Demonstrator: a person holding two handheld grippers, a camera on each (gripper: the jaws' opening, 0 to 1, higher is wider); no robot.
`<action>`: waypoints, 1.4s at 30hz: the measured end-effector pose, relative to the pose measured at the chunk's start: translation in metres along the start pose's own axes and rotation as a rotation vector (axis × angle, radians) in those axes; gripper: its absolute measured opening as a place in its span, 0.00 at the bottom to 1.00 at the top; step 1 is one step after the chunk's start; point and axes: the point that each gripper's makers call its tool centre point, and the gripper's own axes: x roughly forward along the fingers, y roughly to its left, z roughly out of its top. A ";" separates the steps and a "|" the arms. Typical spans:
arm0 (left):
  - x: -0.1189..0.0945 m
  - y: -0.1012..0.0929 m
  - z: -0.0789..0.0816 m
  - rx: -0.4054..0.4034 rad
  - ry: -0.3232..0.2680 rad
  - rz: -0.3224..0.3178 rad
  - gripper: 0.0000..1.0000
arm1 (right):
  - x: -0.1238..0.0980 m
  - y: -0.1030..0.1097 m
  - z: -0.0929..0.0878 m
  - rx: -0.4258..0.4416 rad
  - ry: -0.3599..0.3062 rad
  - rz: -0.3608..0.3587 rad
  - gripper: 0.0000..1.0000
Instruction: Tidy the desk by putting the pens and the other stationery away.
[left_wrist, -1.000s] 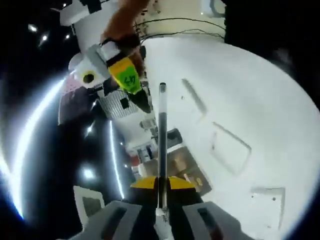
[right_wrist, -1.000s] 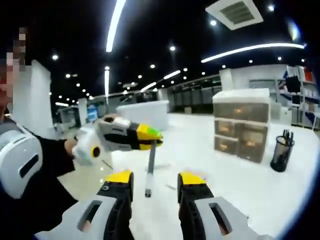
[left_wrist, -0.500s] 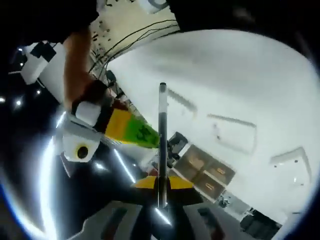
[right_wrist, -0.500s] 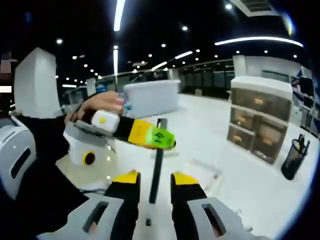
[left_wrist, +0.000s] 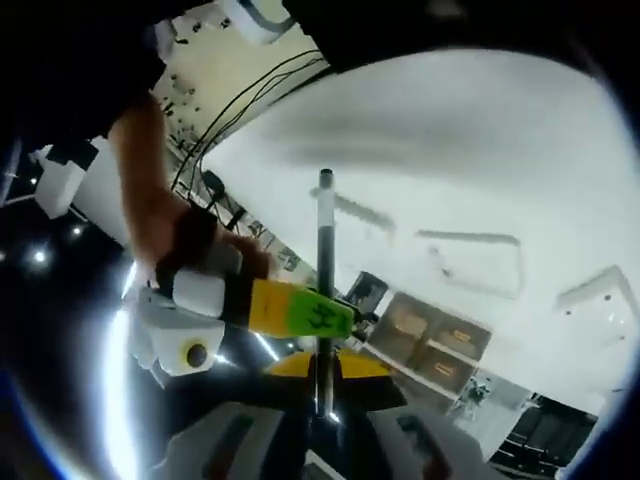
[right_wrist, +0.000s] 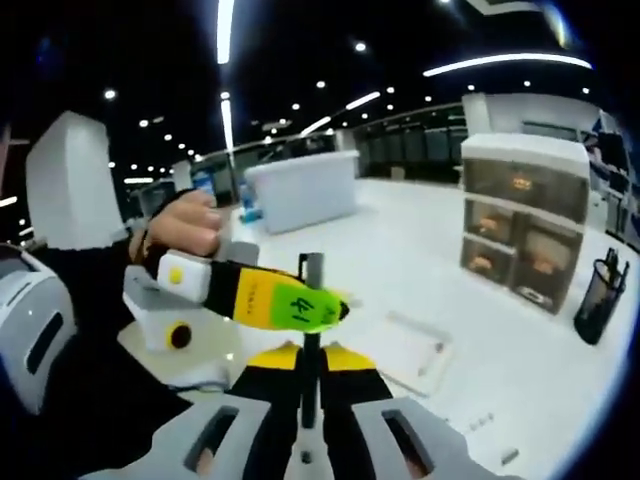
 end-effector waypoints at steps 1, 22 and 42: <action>0.000 0.001 -0.001 -0.003 0.001 0.005 0.08 | -0.001 0.000 0.001 -0.006 -0.001 -0.005 0.05; -0.036 -0.014 -0.025 -1.497 -0.054 0.075 0.70 | -0.040 -0.030 0.003 0.069 -0.134 -0.087 0.05; -0.118 -0.063 -0.055 -2.479 -0.060 0.475 0.81 | -0.154 -0.068 0.003 0.002 -0.524 -0.493 0.05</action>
